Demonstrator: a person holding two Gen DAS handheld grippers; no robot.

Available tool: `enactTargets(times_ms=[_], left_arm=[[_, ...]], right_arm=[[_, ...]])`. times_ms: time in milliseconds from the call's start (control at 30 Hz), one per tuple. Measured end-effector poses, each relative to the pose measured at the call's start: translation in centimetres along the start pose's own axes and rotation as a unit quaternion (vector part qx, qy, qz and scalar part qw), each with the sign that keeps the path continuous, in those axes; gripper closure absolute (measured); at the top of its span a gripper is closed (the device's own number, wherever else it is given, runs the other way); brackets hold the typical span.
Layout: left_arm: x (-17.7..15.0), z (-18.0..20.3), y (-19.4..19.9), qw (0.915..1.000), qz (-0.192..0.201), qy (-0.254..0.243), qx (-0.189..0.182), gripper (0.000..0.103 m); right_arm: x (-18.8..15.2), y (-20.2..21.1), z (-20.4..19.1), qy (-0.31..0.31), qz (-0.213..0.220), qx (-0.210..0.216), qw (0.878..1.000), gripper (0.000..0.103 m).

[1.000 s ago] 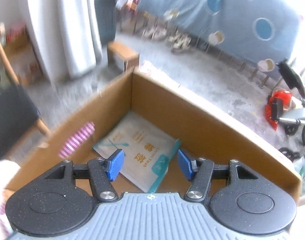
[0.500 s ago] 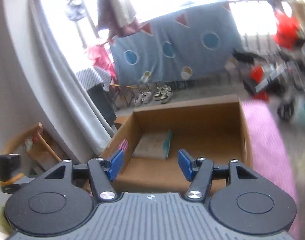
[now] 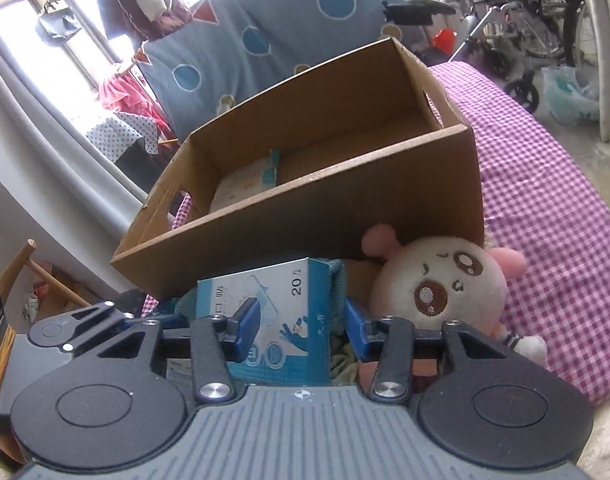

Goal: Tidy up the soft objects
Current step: 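Grasp the blue bandage box with both grippers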

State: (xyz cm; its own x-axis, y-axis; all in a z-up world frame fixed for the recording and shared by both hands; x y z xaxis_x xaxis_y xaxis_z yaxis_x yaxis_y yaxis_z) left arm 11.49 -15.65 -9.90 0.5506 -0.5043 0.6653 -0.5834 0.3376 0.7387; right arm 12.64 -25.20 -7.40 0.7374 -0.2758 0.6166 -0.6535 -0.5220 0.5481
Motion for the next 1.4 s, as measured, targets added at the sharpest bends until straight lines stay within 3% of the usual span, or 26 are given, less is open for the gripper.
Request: enactTargets(times_ms=[300,600,800,1000,1167,1400], left_arm=[[0.3,0.5,-1.1,0.9987,-0.001,-0.025,0.045,0.031],[2.0,0.1,2.5,0.9978,0.045,-0.008,0.048,0.03],[4.8,-1.8,6.3,0.9925,0.098,-0.002,0.073,0.029],[8.0,-5.3,7.0,0.9898,0.116,0.017,0.081,0.029],[11.0,-7.9,4.0,0.9922,0.094,0.023,0.079,0.029],[14.7,-11.7,-3.8,0.9985,0.003,0.04,0.038,0.028]], right_arm=[[-0.4,-1.2,0.0,-0.002,-0.004,0.012,1.0,0.058],[0.8,1.5,-2.4,0.009,0.026,0.013,1.0,0.058],[3.6,3.3,-5.8,0.048,0.06,0.038,0.996,0.058],[7.8,2.0,-8.3,0.086,0.067,0.065,0.992,0.058],[11.9,-1.3,-7.9,0.091,0.042,0.075,0.992,0.058],[18.0,-8.9,-2.7,0.036,-0.044,0.065,0.996,0.058]])
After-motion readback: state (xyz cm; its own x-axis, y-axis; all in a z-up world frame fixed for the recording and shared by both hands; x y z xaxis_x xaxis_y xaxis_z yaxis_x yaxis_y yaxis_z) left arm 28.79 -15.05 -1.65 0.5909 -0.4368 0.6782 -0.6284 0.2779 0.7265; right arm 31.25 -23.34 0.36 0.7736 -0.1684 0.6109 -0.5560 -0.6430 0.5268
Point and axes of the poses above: each gripper's, at about its wrist camera, not at the fingertips, and y roughly against the way its jaws point, z to its right, x to its top, the point moved 10 cm from there along -y, roughly the way its jaws point, and after that the axes turned 9 degrees about x, right-handed, at the moved point
